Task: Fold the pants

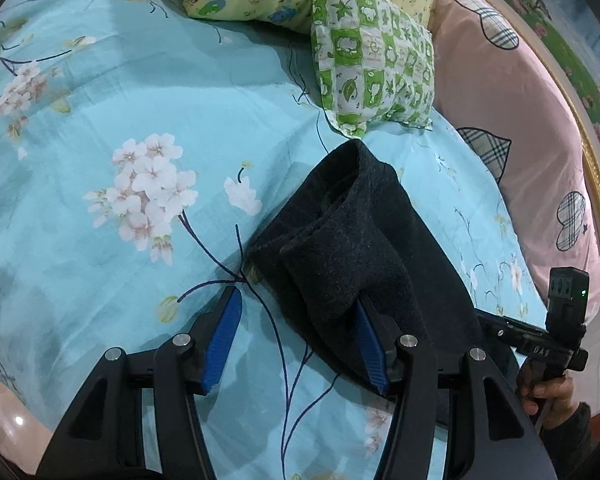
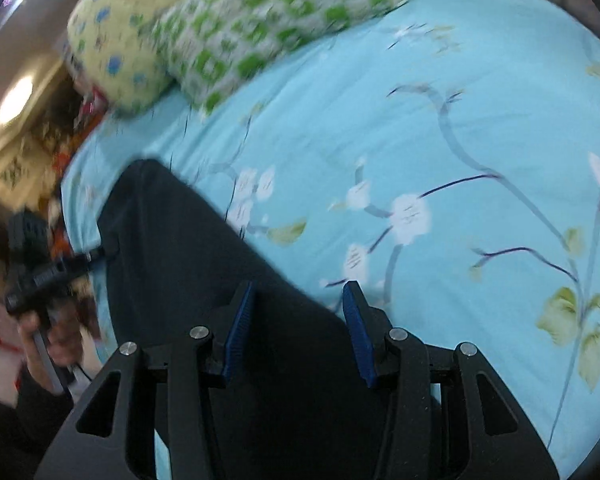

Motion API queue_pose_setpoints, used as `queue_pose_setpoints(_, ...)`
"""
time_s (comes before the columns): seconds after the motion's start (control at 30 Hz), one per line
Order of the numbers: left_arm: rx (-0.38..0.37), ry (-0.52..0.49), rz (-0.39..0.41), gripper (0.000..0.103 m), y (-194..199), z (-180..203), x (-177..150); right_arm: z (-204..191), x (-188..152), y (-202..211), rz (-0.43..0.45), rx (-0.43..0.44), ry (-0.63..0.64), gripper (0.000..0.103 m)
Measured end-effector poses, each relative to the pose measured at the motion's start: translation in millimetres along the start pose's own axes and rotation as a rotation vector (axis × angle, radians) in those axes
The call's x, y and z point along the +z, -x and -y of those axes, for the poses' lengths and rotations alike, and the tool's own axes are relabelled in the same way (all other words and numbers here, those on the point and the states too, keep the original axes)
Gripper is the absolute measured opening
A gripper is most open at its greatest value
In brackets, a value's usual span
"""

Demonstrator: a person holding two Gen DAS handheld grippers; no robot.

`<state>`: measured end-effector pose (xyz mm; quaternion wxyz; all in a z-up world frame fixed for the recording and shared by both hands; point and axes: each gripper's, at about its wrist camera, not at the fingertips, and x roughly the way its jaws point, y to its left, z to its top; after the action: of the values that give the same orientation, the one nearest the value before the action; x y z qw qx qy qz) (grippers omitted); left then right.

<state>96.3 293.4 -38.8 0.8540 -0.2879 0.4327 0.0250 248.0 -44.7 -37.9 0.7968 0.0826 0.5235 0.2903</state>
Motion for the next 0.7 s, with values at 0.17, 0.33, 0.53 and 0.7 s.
queue_pose_setpoints(0.17, -0.021, 0.011, -0.005, 0.055, -9.1, 2.3, 8.7, -9.3, -4.4, -7.7, -0.036, -0.016, 0.073, 0.041)
queue_pose_setpoints(0.33, -0.039, -0.022, 0.013, 0.029, -25.5, 15.0, 16.1, -2.9, -7.0, -2.8, -0.022, 0.011, 0.052, 0.025)
queue_pose_setpoints(0.53, -0.080, -0.126, 0.141, 0.018, 24.8, 38.0, 6.8, -33.4, -7.3, 28.0, 0.094, -0.134, 0.132, 0.020)
queue_pose_setpoints(0.7, -0.140, -0.177, 0.212, 0.018, 68.6, 49.3, -0.2, -64.0, -5.9, 46.6, 0.212, -0.320, 0.234, 0.018)
